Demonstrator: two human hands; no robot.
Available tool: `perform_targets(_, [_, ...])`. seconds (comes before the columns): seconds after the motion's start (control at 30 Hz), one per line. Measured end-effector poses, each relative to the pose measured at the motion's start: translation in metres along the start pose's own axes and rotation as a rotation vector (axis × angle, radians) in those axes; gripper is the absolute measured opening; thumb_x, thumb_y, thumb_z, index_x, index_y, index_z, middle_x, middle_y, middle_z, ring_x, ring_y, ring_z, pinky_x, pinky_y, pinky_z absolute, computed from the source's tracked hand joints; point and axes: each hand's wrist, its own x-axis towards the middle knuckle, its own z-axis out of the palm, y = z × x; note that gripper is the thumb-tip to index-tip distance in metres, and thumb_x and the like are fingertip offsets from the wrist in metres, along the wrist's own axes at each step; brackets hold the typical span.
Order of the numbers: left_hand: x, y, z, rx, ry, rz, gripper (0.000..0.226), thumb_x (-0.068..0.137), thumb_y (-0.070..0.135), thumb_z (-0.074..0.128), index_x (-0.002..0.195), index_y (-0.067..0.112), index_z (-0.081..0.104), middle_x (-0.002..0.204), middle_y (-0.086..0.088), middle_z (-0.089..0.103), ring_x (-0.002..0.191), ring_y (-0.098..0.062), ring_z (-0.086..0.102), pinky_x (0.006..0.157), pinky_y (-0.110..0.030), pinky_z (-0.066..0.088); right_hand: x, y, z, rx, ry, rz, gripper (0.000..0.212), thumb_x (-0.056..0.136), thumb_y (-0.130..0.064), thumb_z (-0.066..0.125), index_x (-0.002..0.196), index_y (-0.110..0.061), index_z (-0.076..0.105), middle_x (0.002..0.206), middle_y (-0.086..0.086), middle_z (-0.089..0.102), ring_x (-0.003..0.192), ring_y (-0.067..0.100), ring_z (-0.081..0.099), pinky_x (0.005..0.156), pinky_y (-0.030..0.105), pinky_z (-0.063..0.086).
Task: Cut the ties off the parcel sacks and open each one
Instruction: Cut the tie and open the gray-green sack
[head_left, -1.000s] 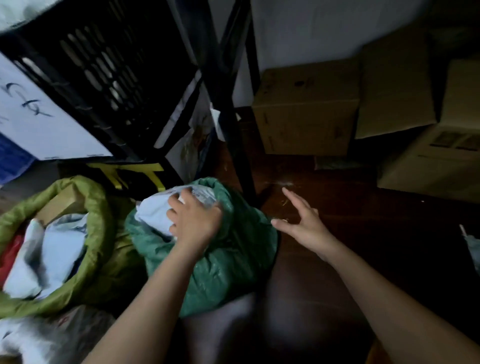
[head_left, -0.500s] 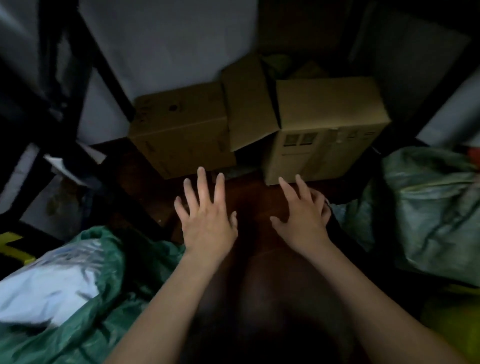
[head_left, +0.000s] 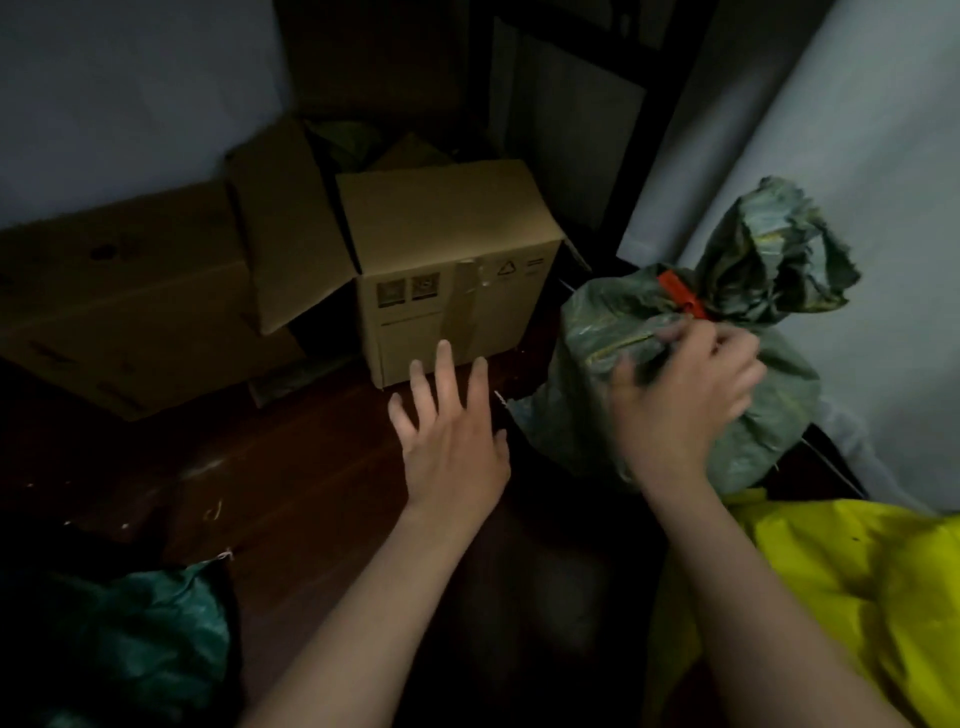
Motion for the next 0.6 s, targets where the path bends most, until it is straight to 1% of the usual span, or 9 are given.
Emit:
perform_targets(0.07, [0.001, 0.012, 0.002, -0.032, -0.013, -0.007, 0.079, 0.087, 0.043, 0.060, 0.149, 0.025, 0.013, 0.157, -0.005, -0.008, 0.144, -0.034, 0.000, 0.113, -0.055, 0.013, 0.007, 0.011, -0.004, 0.038, -0.036, 0.073, 0.034, 0.078, -0.025, 0.073, 0.104, -0.017, 0.052, 0.125, 0.011, 0.041, 0.117, 0.035, 0.037, 0.096, 0.049, 0.034])
perform_targets(0.17, [0.000, 0.023, 0.006, -0.039, -0.037, 0.015, 0.080, 0.088, 0.043, 0.059, 0.150, 0.025, 0.011, 0.156, -0.004, -0.010, 0.144, -0.033, -0.001, 0.113, -0.055, 0.013, 0.010, 0.020, -0.006, 0.079, -0.103, 0.109, 0.040, 0.080, -0.028, 0.072, 0.114, -0.021, 0.052, 0.134, 0.008, 0.036, 0.122, 0.035, 0.033, 0.101, 0.048, 0.029])
perform_targets(0.23, [0.000, 0.026, 0.009, -0.030, -0.045, 0.012, 0.080, 0.088, 0.044, 0.059, 0.150, 0.026, 0.011, 0.156, -0.004, -0.010, 0.144, -0.033, 0.000, 0.113, -0.054, 0.014, 0.016, 0.022, -0.012, 0.254, 0.021, 0.212, 0.043, 0.083, -0.033, 0.069, 0.120, -0.019, 0.049, 0.134, 0.010, 0.036, 0.123, 0.033, 0.034, 0.097, 0.044, 0.030])
perform_targets(0.3, [0.001, 0.026, 0.009, -0.026, -0.051, -0.002, 0.079, 0.088, 0.045, 0.057, 0.150, 0.026, 0.011, 0.155, -0.004, -0.009, 0.143, -0.032, 0.000, 0.113, -0.054, 0.015, 0.027, 0.025, -0.020, 0.486, 0.180, 0.312, 0.040, 0.088, -0.035, 0.062, 0.120, -0.015, 0.048, 0.131, 0.011, 0.041, 0.123, 0.030, 0.037, 0.097, 0.038, 0.027])
perform_targets(0.37, [0.001, 0.024, 0.007, -0.024, -0.048, 0.009, 0.075, 0.089, 0.048, 0.054, 0.149, 0.026, 0.014, 0.156, -0.004, -0.005, 0.144, -0.031, 0.003, 0.113, -0.054, 0.016, 0.038, 0.035, -0.023, 0.579, 0.188, 0.419, 0.039, 0.091, -0.034, 0.058, 0.123, -0.014, 0.049, 0.134, 0.010, 0.044, 0.128, 0.027, 0.038, 0.104, 0.037, 0.025])
perform_targets(0.43, [-0.003, 0.019, 0.004, -0.014, -0.026, 0.044, 0.071, 0.089, 0.052, 0.050, 0.148, 0.027, 0.019, 0.156, -0.005, 0.001, 0.144, -0.031, 0.007, 0.112, -0.055, 0.018, 0.047, 0.049, -0.021, 0.485, 0.009, 0.482, 0.050, 0.092, -0.031, 0.058, 0.137, -0.016, 0.043, 0.145, 0.009, 0.039, 0.137, 0.027, 0.031, 0.113, 0.038, 0.019])
perform_targets(0.5, [-0.004, 0.012, 0.001, 0.015, -0.006, 0.064, 0.070, 0.088, 0.055, 0.050, 0.147, 0.027, 0.024, 0.156, -0.005, 0.005, 0.143, -0.030, 0.010, 0.111, -0.057, 0.020, 0.053, 0.061, -0.018, 0.390, -0.230, 0.457, 0.070, 0.091, -0.031, 0.062, 0.150, -0.021, 0.027, 0.157, 0.004, 0.023, 0.144, 0.030, 0.019, 0.115, 0.044, 0.015])
perform_targets(0.57, [-0.005, 0.005, -0.002, 0.051, -0.023, 0.053, 0.072, 0.085, 0.057, 0.052, 0.146, 0.028, 0.026, 0.156, -0.004, 0.005, 0.143, -0.030, 0.010, 0.110, -0.058, 0.021, 0.060, 0.068, -0.013, 0.355, -0.409, 0.439, 0.082, 0.090, -0.036, 0.065, 0.154, -0.028, 0.015, 0.163, -0.002, 0.004, 0.147, 0.033, 0.006, 0.115, 0.051, 0.013])
perform_targets(0.6, [-0.005, 0.003, -0.003, 0.066, -0.043, 0.044, 0.073, 0.085, 0.057, 0.053, 0.146, 0.028, 0.026, 0.156, -0.004, 0.004, 0.143, -0.030, 0.010, 0.110, -0.058, 0.020, 0.063, 0.071, -0.010, 0.338, -0.477, 0.438, 0.082, 0.090, -0.040, 0.065, 0.153, -0.029, 0.015, 0.163, -0.004, -0.004, 0.147, 0.035, 0.001, 0.115, 0.054, 0.013])
